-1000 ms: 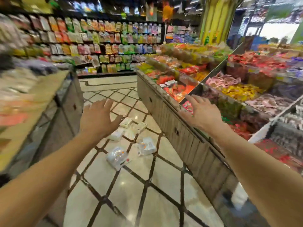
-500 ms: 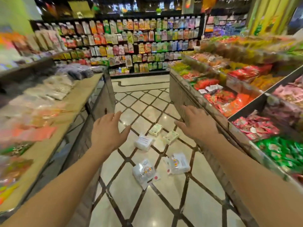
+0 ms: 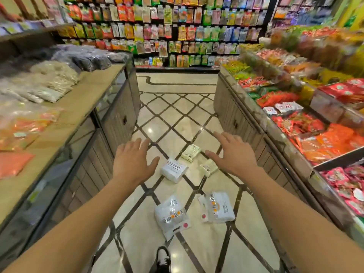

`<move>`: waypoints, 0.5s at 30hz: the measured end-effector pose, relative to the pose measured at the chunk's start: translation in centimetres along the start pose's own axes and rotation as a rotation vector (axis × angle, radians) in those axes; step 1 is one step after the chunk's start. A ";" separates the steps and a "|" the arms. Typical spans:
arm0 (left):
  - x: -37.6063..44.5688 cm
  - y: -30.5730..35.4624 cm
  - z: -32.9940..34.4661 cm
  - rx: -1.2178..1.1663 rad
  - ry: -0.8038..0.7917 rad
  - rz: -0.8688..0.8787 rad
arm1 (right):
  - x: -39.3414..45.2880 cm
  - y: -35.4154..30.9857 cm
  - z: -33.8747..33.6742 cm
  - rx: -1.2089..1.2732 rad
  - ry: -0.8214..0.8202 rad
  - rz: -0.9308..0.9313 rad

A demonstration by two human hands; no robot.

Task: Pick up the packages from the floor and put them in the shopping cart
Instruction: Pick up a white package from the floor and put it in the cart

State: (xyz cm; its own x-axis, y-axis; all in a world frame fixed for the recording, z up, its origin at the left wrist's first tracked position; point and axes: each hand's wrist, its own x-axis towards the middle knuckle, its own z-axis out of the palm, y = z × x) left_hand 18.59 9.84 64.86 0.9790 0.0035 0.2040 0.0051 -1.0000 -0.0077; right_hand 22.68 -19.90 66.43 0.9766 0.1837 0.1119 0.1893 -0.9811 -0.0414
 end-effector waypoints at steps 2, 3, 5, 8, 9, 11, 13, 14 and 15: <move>4.1 -0.7 3.0 0.006 -0.035 -0.018 | 4.4 -0.1 2.5 -0.013 -0.015 -0.002; 6.3 -1.0 4.6 0.016 -0.067 -0.031 | 6.8 -0.2 3.8 -0.014 -0.031 -0.002; 10.6 -1.9 7.8 0.026 -0.145 -0.060 | 11.4 -0.3 6.4 0.011 -0.080 0.002; 16.2 -3.7 13.3 0.035 -0.238 -0.110 | 18.2 -0.4 11.0 0.023 -0.142 0.003; 17.7 -4.3 15.3 0.042 -0.276 -0.126 | 20.2 -0.5 12.8 0.032 -0.157 0.007; 19.9 -5.3 19.6 0.050 -0.346 -0.177 | 23.3 -0.7 16.9 0.056 -0.197 0.010; 21.1 -6.0 24.0 0.023 -0.425 -0.239 | 25.6 -1.0 21.7 0.075 -0.256 0.005; 21.3 -6.2 26.3 0.000 -0.460 -0.273 | 26.6 -1.2 24.2 0.086 -0.292 -0.005; 21.3 -6.3 28.7 -0.025 -0.492 -0.306 | 27.4 -1.4 26.9 0.100 -0.333 -0.014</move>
State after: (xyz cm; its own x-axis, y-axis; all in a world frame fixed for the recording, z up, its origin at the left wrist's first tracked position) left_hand 45.28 16.45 41.15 0.9131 0.2904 -0.2862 0.3044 -0.9525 0.0045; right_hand 51.93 -11.83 42.83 0.9504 0.2237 -0.2163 0.1962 -0.9703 -0.1414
